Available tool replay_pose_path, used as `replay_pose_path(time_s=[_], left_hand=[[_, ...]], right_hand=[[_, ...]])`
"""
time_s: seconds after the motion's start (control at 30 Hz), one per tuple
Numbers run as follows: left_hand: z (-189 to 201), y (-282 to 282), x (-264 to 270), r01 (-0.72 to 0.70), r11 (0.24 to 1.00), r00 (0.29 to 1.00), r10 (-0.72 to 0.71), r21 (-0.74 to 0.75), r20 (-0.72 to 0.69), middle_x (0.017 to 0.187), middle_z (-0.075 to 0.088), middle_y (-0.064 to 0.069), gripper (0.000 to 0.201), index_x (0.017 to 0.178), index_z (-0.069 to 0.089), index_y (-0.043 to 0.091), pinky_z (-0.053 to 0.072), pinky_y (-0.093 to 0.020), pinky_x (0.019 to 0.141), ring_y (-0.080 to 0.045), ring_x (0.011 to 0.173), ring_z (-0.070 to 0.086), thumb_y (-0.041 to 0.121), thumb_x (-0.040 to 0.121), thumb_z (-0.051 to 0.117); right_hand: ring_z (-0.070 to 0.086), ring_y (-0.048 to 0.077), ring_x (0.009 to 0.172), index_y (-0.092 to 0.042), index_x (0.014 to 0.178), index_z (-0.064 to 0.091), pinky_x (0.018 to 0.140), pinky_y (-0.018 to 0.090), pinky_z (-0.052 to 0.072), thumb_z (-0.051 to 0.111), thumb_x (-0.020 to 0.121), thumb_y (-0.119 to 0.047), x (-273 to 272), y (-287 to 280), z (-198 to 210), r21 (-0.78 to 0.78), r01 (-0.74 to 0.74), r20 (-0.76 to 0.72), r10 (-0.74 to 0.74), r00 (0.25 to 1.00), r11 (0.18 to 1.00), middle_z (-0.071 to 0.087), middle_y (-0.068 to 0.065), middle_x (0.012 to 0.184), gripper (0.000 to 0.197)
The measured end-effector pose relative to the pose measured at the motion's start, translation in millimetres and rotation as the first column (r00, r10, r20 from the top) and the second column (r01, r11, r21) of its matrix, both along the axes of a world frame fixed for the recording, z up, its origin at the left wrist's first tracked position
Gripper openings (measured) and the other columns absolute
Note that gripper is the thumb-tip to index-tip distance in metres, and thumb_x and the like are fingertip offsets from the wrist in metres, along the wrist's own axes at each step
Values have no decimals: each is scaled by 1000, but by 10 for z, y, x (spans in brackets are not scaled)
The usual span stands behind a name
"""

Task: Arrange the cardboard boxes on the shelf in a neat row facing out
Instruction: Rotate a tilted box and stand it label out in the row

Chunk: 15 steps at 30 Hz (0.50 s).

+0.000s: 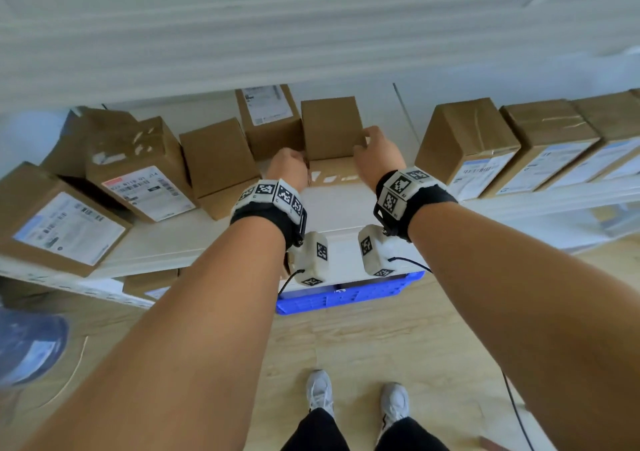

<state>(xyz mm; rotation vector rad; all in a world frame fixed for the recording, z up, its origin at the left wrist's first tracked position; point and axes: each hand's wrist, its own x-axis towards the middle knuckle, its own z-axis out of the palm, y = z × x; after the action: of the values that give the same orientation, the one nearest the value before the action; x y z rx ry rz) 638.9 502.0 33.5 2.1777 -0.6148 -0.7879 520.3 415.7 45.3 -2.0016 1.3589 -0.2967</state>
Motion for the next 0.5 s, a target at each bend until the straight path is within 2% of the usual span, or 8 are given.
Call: replay_pose_path(time_s=[0.07, 0.13, 0.17, 0.27, 0.33, 0.4, 0.5], left_hand=[[-67, 91, -19, -69, 996, 993, 64, -49, -97, 110, 69, -16, 27, 120, 60, 5, 55, -44, 91, -28, 91, 68, 14, 99, 45], [-84, 187, -95, -109, 992, 981, 96, -63, -171, 100, 69, -14, 29, 124, 60, 4, 56, -44, 90, -27, 84, 66, 16, 99, 49], [-85, 226, -144, -111, 992, 977, 98, -57, -188, 100, 68, -15, 29, 123, 61, 5, 56, -44, 92, -29, 88, 67, 17, 100, 49], [-58, 303, -296, -61, 998, 985, 62, 8, -163, 109, 68, -20, 29, 107, 66, 7, 52, -43, 96, -36, 108, 65, 23, 102, 42], [-12, 333, -384, -6, 998, 994, 12, 59, -106, 124, 62, -22, 39, 121, 61, 2, 47, -41, 101, -37, 118, 58, 27, 104, 36], [27, 362, -457, 31, 994, 997, -22, 106, -79, 132, 56, -22, 49, 130, 54, -2, 41, -37, 102, -37, 124, 52, 32, 105, 30], [27, 389, -512, 0, 999, 992, 5, 43, -122, 133, 56, -21, 61, 131, 53, 0, 44, -41, 105, -38, 123, 53, 49, 101, 32]], right_hand=[[58, 34, 108, -11, 138, 39, 80, 33, 42, 39, 98, -18, -64, 52, 3, -9, 21, -20, -21, 1000, 1000, 51, 18, 132, 41], [58, 34, 109, -10, 136, 41, 82, 34, 43, 38, 99, -19, -151, 105, 16, -15, 11, -53, -12, 999, 1000, 51, 17, 131, 38], [58, 34, 109, -9, 134, 43, 83, 34, 44, 38, 99, -19, -194, 128, 18, -18, -4, -73, 3, 997, 1000, 52, 17, 130, 37], [58, 33, 109, -6, 131, 45, 82, 35, 44, 39, 99, -21, -321, 184, 37, -23, -44, -123, 40, 992, 999, 54, 18, 127, 35], [57, 32, 111, -4, 131, 46, 80, 32, 42, 41, 99, -24, -387, 185, 50, -1, -48, -127, 47, 991, 999, 55, 17, 127, 37], [57, 33, 110, -3, 130, 47, 78, 31, 40, 43, 99, -25, -444, 186, 62, 28, -59, -126, 62, 990, 998, 56, 17, 125, 38], [57, 31, 91, -2, 121, 54, 72, 31, 39, 43, 97, -26, -498, 216, 75, 76, -97, -134, 106, 985, 992, 62, 18, 115, 36]])
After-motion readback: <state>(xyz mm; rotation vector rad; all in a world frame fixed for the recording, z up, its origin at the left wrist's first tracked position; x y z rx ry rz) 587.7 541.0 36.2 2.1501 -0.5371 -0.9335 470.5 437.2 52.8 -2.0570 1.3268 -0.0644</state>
